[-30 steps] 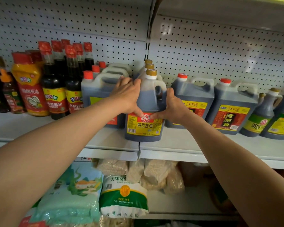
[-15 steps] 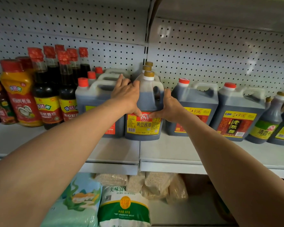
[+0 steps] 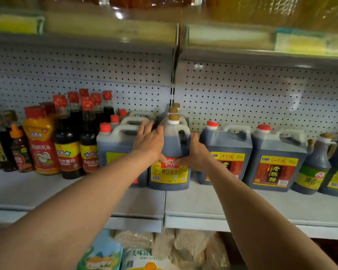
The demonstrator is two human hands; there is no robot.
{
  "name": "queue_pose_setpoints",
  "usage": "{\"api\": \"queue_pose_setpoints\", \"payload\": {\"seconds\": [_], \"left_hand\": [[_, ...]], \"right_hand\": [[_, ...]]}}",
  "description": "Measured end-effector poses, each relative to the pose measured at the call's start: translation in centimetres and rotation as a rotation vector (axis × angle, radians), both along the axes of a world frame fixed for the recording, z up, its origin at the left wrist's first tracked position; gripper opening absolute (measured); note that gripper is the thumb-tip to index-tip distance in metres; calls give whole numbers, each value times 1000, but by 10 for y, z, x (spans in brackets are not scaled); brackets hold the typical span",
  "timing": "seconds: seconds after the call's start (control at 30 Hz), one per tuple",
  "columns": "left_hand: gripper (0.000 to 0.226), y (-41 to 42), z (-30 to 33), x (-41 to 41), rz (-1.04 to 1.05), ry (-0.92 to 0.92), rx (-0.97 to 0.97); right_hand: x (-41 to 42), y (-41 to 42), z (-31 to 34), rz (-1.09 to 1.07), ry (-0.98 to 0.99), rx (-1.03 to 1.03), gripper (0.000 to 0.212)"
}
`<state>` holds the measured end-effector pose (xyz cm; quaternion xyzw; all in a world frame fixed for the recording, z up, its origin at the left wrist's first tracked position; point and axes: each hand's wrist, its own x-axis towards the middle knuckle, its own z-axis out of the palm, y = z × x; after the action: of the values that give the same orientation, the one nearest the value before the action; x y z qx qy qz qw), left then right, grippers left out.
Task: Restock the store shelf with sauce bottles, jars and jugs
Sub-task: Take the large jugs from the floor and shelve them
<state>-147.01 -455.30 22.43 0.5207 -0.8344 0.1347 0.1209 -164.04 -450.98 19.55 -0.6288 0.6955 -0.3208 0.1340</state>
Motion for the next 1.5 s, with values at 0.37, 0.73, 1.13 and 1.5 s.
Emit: {"api": "queue_pose_setpoints", "payload": {"seconds": [0.37, 0.73, 1.13, 1.5], "left_hand": [[110, 92, -48, 47, 25, 458, -24], [69, 258, -150, 191, 1, 727, 395], [74, 423, -290, 408, 3, 546, 700], [68, 554, -400, 466, 114, 494, 986]], "right_hand": [[40, 107, -42, -171, 87, -145, 93], [154, 303, -99, -242, 266, 79, 74], [357, 493, -225, -300, 139, 347, 71], [394, 604, -350, -240, 24, 546, 62]]}}
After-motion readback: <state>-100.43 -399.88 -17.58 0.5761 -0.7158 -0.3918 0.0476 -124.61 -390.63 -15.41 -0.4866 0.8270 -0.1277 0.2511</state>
